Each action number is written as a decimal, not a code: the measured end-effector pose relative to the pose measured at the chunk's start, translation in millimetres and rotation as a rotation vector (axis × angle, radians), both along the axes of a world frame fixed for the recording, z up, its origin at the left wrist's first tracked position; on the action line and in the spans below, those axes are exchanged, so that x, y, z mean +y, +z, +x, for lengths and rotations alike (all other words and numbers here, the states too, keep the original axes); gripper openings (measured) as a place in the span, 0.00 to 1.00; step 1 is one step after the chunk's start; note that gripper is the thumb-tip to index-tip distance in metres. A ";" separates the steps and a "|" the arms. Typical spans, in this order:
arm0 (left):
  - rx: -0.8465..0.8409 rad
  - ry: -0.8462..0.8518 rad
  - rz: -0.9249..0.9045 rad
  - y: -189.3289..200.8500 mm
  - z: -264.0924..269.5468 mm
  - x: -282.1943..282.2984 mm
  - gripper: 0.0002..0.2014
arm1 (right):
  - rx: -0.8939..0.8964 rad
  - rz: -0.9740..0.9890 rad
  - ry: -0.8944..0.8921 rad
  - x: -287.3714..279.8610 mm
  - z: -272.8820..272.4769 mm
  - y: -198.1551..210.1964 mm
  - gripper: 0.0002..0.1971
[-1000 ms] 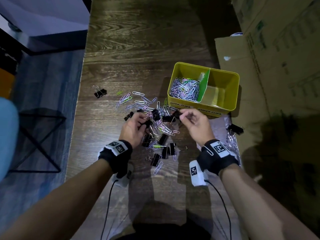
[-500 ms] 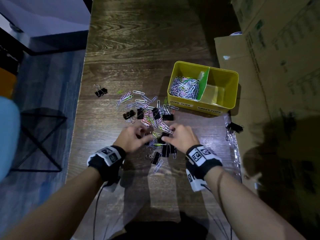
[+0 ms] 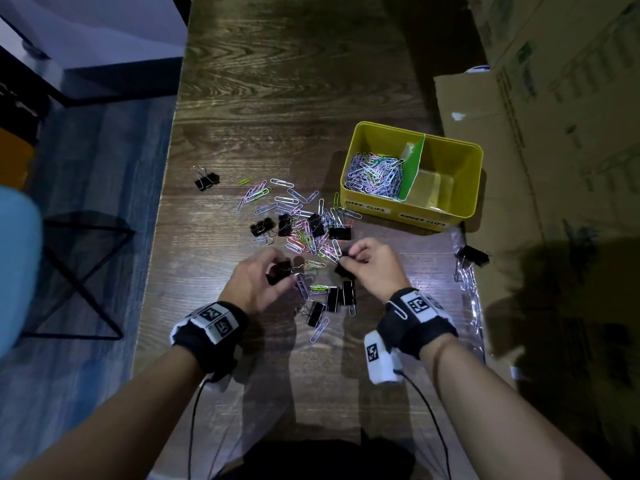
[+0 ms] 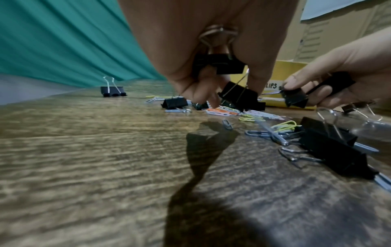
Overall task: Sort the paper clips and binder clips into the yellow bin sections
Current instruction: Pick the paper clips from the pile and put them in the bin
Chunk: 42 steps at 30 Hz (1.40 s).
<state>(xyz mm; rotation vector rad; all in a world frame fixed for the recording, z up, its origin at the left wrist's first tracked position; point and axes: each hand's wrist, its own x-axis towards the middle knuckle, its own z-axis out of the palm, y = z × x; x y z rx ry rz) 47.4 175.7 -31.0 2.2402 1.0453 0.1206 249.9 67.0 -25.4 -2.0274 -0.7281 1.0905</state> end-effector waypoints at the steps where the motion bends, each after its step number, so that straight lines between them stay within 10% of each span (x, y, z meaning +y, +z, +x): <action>1: -0.009 0.006 -0.002 1.7 -2.5 -0.2 0.17 | 0.019 0.027 -0.054 -2.3 6.3 2.1 0.09; 12: 0.111 0.145 0.042 -10.5 -47.1 -3.6 0.16 | -0.324 -0.224 0.060 -34.8 37.5 -6.3 0.17; 18: 0.304 0.024 0.155 1.2 -56.9 -23.8 0.33 | -0.665 -0.159 0.271 -47.6 14.6 5.5 0.28; 24: 0.178 -0.029 -0.008 17.0 -3.3 -76.3 0.18 | -0.667 -0.163 0.671 -44.9 -13.3 -0.7 0.29; 29: 0.146 0.065 -0.107 7.6 10.5 -82.3 0.02 | -0.577 -0.096 0.557 -44.9 -15.8 -1.0 0.22; 42: 0.065 0.129 0.072 9.6 -50.5 -66.4 0.07 | -0.676 -0.196 0.233 -77.0 17.4 1.7 0.18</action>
